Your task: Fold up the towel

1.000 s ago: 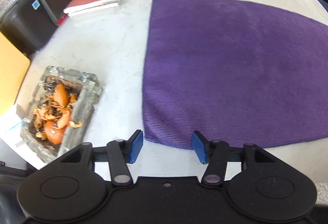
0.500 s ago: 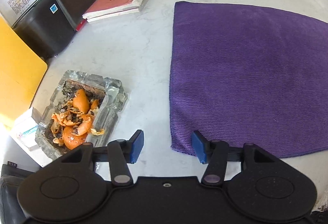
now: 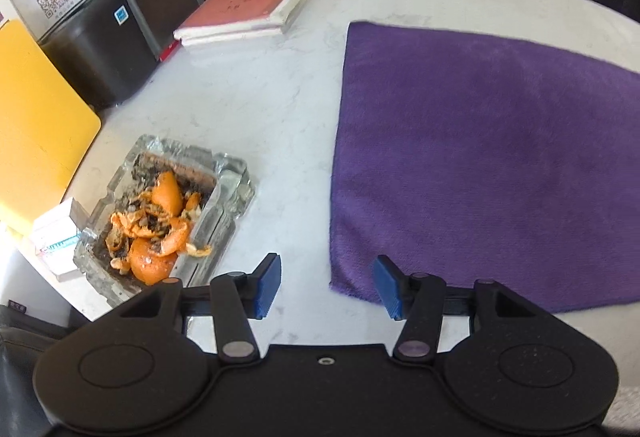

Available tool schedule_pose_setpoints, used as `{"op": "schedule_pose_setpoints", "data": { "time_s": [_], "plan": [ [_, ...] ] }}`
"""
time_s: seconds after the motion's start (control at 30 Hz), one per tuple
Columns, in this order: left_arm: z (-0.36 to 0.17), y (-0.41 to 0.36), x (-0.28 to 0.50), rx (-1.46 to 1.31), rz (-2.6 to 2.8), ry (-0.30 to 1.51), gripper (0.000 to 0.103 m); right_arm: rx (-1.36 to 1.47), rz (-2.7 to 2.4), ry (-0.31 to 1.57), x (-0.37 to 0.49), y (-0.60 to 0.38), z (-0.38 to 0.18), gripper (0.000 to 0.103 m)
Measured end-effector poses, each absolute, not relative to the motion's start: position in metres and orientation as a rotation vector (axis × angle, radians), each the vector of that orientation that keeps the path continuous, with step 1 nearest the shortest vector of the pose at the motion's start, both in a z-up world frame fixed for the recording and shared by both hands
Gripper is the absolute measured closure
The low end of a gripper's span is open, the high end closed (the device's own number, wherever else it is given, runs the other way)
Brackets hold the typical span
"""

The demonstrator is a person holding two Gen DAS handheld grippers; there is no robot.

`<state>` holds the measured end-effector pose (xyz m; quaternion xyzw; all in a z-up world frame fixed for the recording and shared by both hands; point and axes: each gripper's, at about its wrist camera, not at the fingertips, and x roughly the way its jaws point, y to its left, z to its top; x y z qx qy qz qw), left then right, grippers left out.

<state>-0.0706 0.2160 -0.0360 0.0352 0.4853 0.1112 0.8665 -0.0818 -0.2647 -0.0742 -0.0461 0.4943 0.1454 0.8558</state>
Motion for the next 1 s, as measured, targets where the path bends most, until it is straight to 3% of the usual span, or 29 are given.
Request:
{"op": "schedule_pose_setpoints", "data": {
  "time_s": [0.17,0.5,1.0],
  "plan": [
    [-0.017,0.178,-0.053,0.057,0.075,0.941,0.054,-0.046,0.282,1.034,-0.081,-0.274,-0.068,0.041],
    [0.012,-0.028,-0.012,0.251,-0.728,0.810,0.055,0.099,0.089,0.907,-0.117,-0.336,-0.038,0.041],
    [-0.034,-0.247,-0.040,0.603,-1.253,0.750,0.055,0.113,-0.006,0.809,-0.090,-0.434,-0.020,0.040]
  ]
}}
